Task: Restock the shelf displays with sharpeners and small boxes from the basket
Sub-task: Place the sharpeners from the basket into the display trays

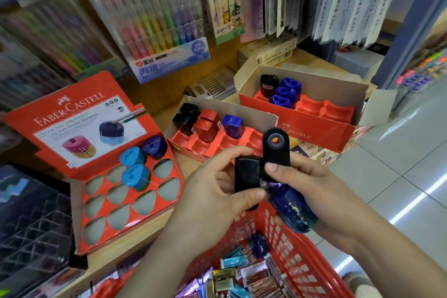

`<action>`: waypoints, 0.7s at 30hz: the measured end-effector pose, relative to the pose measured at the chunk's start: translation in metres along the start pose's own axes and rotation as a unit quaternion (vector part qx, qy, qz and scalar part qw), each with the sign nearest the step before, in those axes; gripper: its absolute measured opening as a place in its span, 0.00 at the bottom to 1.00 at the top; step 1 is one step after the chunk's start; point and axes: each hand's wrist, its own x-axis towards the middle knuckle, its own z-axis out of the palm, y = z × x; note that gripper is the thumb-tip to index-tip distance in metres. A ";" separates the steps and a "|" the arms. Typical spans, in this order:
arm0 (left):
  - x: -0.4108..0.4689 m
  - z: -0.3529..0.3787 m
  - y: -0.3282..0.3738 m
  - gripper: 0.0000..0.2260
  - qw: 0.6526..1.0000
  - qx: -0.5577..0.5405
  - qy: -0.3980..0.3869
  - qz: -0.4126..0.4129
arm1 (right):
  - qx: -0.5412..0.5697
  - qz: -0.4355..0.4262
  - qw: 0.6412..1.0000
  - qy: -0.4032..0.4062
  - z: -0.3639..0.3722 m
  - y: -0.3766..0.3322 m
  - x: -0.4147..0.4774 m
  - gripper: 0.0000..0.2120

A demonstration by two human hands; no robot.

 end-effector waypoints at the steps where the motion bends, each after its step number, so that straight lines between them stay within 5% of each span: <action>1: 0.001 -0.003 -0.001 0.22 1.000 -0.014 0.004 -0.001 | -0.005 0.002 1.000 -0.012 0.000 0.001 0.000 0.09; 7: 0.002 -0.026 -0.002 0.13 0.995 0.081 0.055 0.023 | -0.001 0.031 0.999 -0.038 0.003 0.005 0.002 0.11; 13: 0.039 -0.085 -0.014 0.09 0.946 0.152 0.283 0.038 | 0.011 0.023 1.000 -0.018 -0.005 0.006 0.003 0.16; 19: 0.074 -0.095 -0.049 0.12 0.917 0.267 0.291 0.052 | 0.015 0.040 0.999 -0.034 0.000 0.005 -0.002 0.14; 21: 0.080 -0.093 -0.056 0.13 0.916 0.283 0.280 0.053 | -0.015 0.057 0.997 -0.051 0.005 0.000 -0.001 0.21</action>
